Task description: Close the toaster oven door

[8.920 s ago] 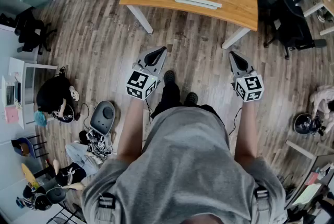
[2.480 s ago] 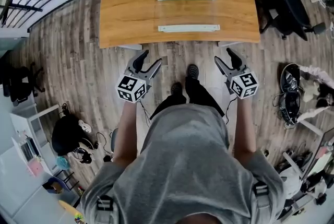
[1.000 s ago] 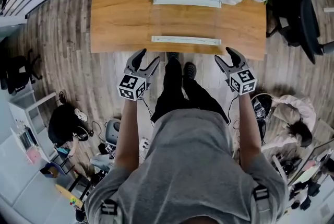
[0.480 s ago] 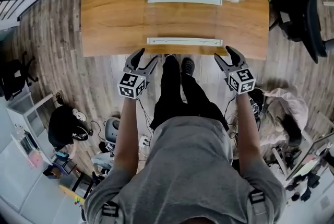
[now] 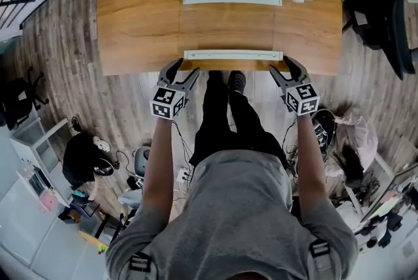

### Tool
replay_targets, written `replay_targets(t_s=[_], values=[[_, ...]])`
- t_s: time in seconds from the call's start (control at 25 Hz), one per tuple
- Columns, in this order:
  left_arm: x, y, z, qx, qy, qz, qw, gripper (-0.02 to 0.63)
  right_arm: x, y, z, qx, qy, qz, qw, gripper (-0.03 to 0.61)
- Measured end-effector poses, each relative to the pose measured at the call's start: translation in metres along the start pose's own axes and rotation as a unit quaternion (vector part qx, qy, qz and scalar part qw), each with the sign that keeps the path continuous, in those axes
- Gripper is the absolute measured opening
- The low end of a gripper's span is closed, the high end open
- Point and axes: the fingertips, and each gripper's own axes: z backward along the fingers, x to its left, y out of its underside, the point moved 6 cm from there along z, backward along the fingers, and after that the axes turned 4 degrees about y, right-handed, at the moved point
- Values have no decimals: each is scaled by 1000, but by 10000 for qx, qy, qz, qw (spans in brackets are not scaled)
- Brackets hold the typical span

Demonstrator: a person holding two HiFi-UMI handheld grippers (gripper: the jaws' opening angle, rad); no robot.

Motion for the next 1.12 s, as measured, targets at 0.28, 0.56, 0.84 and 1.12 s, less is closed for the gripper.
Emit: replay_targets(t_s=[0.28, 0.56, 0.84, 1.12], values=[[5, 3, -17, 150, 19, -57, 9999, 270, -1, 3, -18, 95, -15, 36, 9999, 252], [9, 0, -29, 213, 52, -67, 9997, 259, -4, 1, -25, 137, 33, 33, 9999, 235], [12, -3, -39, 206, 58, -101, 9997, 241, -7, -1, -31, 125, -3, 27, 9999, 207], [14, -7, -42, 248, 44, -209, 9995, 213, 0, -5, -34, 119, -66, 219, 9997, 156]])
